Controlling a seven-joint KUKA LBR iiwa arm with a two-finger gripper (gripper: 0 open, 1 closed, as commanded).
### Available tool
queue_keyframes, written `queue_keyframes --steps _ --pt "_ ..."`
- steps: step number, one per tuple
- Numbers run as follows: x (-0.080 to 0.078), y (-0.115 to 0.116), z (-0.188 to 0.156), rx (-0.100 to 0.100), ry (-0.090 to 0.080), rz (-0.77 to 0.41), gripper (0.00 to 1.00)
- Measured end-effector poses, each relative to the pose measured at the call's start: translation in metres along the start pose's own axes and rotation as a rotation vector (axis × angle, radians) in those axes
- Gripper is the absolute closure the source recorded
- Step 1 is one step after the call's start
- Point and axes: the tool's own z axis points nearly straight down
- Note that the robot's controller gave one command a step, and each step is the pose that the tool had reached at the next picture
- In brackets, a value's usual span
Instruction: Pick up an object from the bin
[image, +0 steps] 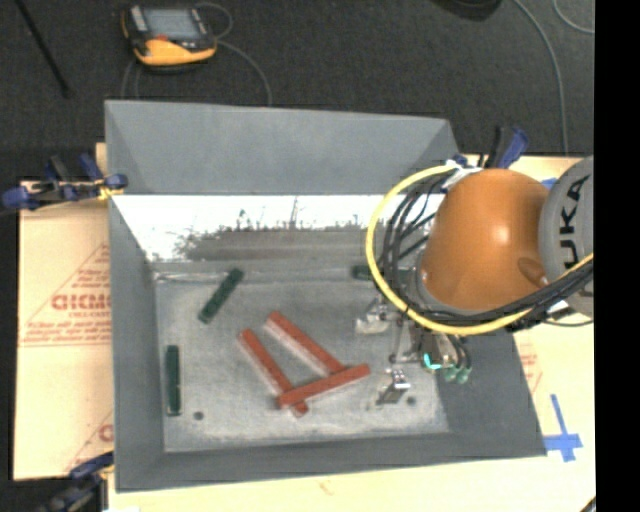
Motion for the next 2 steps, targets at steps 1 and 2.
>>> queue_keyframes --steps 1,2 --pt "-0.002 0.0 -0.004 0.0 -0.009 0.0 0.0" --pt "-0.02 -0.008 0.036 0.002 -0.016 -0.06 0.0"
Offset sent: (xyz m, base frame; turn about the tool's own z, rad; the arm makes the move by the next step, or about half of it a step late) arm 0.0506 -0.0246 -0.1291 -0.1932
